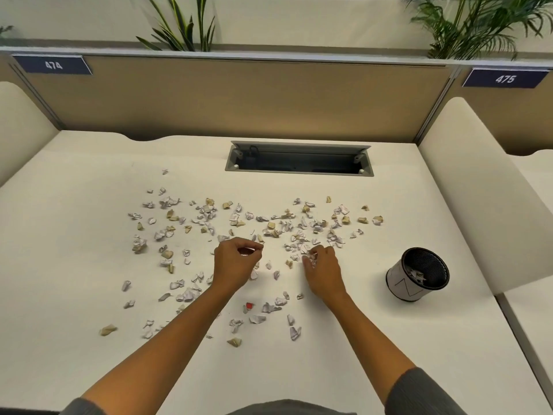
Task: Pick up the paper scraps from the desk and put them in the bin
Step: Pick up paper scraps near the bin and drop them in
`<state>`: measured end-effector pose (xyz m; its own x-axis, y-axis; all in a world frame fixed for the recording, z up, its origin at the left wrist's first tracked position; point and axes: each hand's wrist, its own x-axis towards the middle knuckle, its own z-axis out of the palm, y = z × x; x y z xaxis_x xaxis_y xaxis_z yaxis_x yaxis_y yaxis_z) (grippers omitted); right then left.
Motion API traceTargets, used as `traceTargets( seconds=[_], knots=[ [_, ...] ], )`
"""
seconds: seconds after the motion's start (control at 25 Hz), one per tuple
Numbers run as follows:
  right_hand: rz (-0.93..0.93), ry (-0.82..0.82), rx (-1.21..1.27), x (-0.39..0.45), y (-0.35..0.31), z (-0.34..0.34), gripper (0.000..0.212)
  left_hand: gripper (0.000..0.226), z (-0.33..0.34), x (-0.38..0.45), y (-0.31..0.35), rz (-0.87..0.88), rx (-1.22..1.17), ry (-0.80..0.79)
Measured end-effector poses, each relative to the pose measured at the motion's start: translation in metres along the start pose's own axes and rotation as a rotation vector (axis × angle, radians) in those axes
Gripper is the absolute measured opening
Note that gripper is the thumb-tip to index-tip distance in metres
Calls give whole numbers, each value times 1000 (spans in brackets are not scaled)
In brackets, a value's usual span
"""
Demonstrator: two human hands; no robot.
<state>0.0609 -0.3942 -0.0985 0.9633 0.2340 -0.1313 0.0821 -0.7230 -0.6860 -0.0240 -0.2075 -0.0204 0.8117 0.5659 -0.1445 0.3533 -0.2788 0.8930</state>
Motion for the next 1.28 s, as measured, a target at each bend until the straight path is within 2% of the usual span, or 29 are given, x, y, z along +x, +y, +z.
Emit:
traceTargets(
  seconds=[0.12, 0.2, 0.48, 0.8, 1.08, 1.28],
  knots=[
    [-36, -35, -35, -1, -21, 15, 56, 15, -7, 0, -5, 10, 8, -4],
    [-69, -45, -86, -3, -29, 21, 61, 17, -11, -1, -8, 7, 9, -5],
    [-153, -63, -146, -6, -36, 28, 14, 13, -12, -2, -15, -30, 15, -29],
    [-106, -149, -144, -10, -23, 0, 12, 14, 13, -8, -5, -60, 24, -66],
    [88, -10, 338, -17, -2, -95, 9, 15, 48, -19, 11, -72, 23, -135],
    [82, 233, 392, -26, 26, -170, 15, 16, 74, -26, 31, -44, 44, -182]
  ],
)
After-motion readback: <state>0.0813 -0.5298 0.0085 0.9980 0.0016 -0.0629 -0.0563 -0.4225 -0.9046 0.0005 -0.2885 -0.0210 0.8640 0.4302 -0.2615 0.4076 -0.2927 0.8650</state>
